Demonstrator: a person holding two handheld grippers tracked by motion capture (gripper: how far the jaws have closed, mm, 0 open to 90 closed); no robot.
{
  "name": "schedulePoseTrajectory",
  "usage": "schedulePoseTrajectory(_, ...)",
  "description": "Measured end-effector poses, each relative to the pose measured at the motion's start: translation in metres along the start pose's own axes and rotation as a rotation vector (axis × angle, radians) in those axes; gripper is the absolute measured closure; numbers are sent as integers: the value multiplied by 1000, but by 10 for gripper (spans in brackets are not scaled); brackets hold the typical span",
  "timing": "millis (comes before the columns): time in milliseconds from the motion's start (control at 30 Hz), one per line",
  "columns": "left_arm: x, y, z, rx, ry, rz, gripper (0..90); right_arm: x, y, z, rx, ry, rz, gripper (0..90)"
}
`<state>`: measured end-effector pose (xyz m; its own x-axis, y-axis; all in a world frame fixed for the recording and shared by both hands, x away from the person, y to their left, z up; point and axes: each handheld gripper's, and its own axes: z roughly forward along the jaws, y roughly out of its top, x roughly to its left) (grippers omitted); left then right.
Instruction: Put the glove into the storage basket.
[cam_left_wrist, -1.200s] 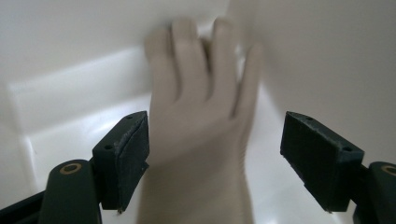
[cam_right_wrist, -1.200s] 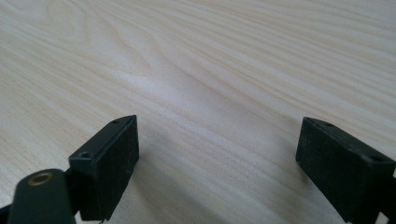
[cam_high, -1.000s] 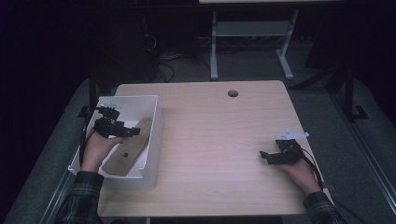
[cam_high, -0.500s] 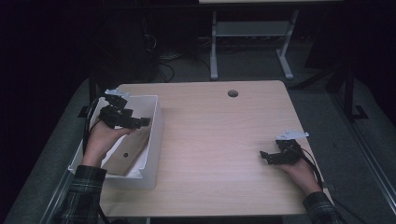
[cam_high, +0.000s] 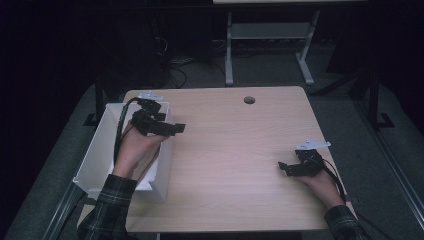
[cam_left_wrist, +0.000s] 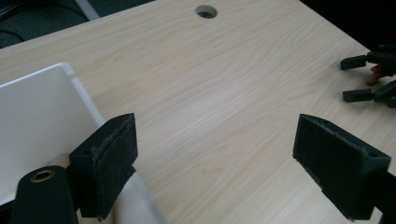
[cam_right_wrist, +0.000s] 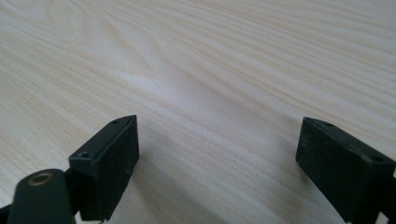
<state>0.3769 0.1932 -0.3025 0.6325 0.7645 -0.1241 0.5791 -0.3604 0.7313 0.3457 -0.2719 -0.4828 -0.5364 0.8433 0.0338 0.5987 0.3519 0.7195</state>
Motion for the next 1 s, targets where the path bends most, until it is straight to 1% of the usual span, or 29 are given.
schedulePoseTrajectory(33, -3, 1, 2, 0, -4, 4, 133, 0, 0, 0, 0, 0, 0, 128)
schedulePoseTrajectory(133, -20, 6, 15, 0, -24, 19, 134, 0, 0, 0, -3, -1, -4, 128)
schedulePoseTrajectory(233, -30, 10, 24, 7, -30, 32, 134, 0, 0, 0, -3, -1, -5, 128)
schedulePoseTrajectory(267, -30, 10, 24, 7, -30, 32, 134, 0, 0, 0, -3, -1, -5, 128)
schedulePoseTrajectory(300, -38, 12, 32, 6, -39, 37, 135, 0, 0, 0, -3, 0, -5, 128)
schedulePoseTrajectory(367, -41, 12, 34, 8, -43, 42, 135, 0, 0, 0, -3, 0, -5, 128)
schedulePoseTrajectory(400, -48, 12, 40, 9, -50, 43, 135, 0, 0, 0, -3, 1, -6, 128)
schedulePoseTrajectory(467, -53, 11, 48, 6, -59, 48, 135, 0, 0, 0, -2, 2, -6, 128)
schedulePoseTrajectory(533, -60, 8, 56, 14, -68, 53, 136, 0, 0, 0, -3, 2, -7, 128)
schedulePoseTrajectory(600, -65, 5, 64, 32, -67, 71, 136, 0, 0, 0, -3, 2, -7, 128)
schedulePoseTrajectory(700, -72, -1, 76, 43, -84, 80, 137, 0, 0, 0, -2, 4, -7, 128)
schedulePoseTrajectory(767, -75, -5, 83, 48, -92, 84, 141, 0, 0, 0, -3, 4, -8, 128)
schedulePoseTrajectory(800, -77, -8, 87, 51, -95, 79, 141, 0, 0, 0, -4, 6, -7, 128)
schedulePoseTrajectory(833, -79, -11, 91, 58, -101, 92, 141, 0, 0, 0, -4, 6, -8, 128)
schedulePoseTrajectory(867, -79, -11, 91, 58, -101, 92, 141, 0, 0, 0, -2, 6, -4, 128)
schedulePoseTrajectory(900, -82, -17, 97, 63, -108, 99, 141, 0, 0, 0, -3, 6, -4, 128)
schedulePoseTrajectory(1000, -84, -27, 107, 80, -114, 122, 141, 0, 0, 0, -2, 7, -5, 128)
